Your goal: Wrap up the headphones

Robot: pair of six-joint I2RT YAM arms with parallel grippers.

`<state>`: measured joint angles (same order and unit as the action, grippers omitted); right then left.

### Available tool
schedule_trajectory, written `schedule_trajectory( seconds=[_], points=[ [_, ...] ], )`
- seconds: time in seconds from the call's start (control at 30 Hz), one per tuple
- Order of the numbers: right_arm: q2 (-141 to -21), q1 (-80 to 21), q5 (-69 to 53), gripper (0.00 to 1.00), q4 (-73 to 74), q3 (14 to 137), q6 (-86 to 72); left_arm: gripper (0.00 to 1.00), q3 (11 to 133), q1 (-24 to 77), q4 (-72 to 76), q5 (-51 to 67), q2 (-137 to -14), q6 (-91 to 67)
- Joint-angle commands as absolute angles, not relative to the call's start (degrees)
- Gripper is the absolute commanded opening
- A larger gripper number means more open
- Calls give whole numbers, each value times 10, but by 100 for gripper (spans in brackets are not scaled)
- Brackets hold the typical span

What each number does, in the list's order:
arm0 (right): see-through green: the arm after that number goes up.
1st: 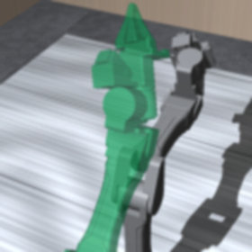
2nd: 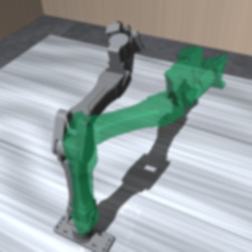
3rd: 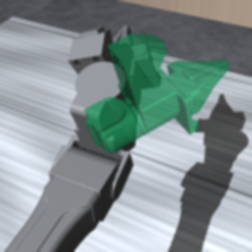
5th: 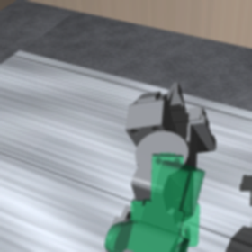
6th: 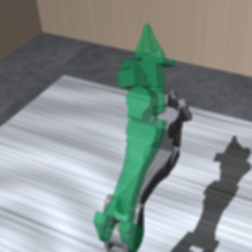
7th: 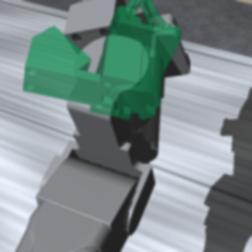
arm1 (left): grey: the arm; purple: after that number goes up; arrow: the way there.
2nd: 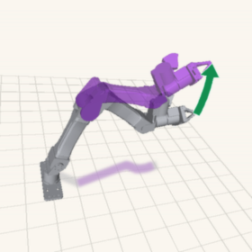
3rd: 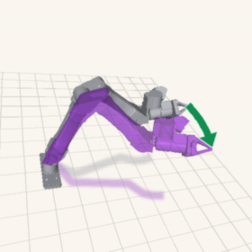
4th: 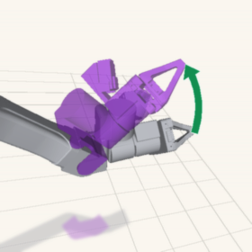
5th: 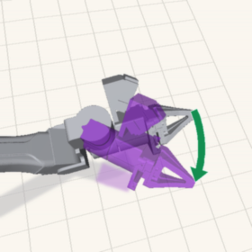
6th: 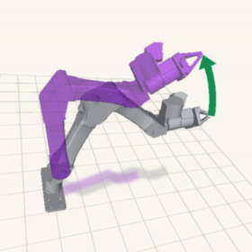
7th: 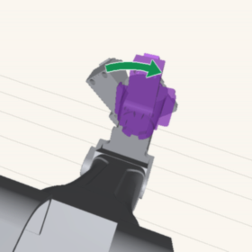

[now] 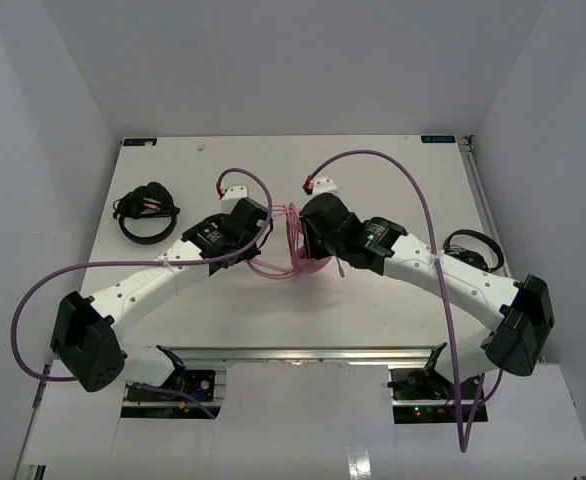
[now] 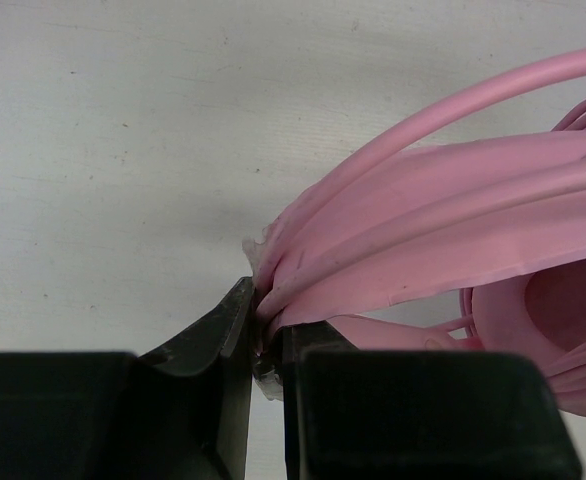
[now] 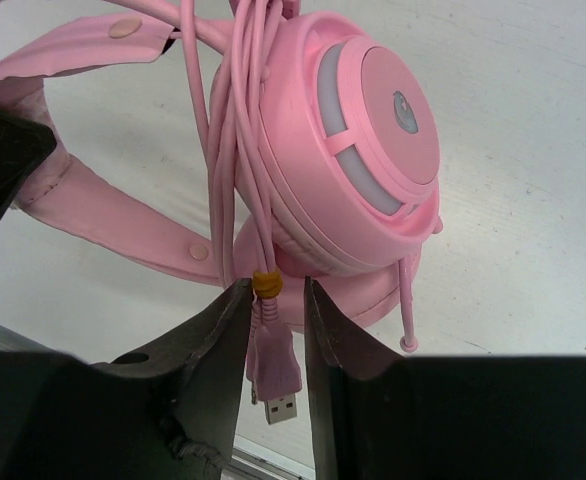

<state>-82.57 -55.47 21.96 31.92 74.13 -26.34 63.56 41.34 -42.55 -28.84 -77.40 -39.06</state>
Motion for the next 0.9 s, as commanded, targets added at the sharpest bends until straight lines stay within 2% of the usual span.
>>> schedule_trajectory(
  seconds=[0.0, 0.13, 0.27, 0.53, 0.87],
  points=[
    [-799, -560, 232, 33, 302, 740, -255, 0, 641, 410, -375, -282, -737, -415],
    [-801, -561, 231, 31, 300, 740, -254, 0, 643, 410, -375, -281, -735, -416],
    [-800, -561, 229, 20, 291, 732, -255, 0, 645, 410, -375, -283, -730, -415],
    [-812, -569, 224, 11, 274, 718, -260, 0, 647, 411, -374, -282, -723, -419],
    [-831, -584, 239, 10, 265, 715, -265, 0, 644, 411, -372, -278, -709, -420]
  ],
)
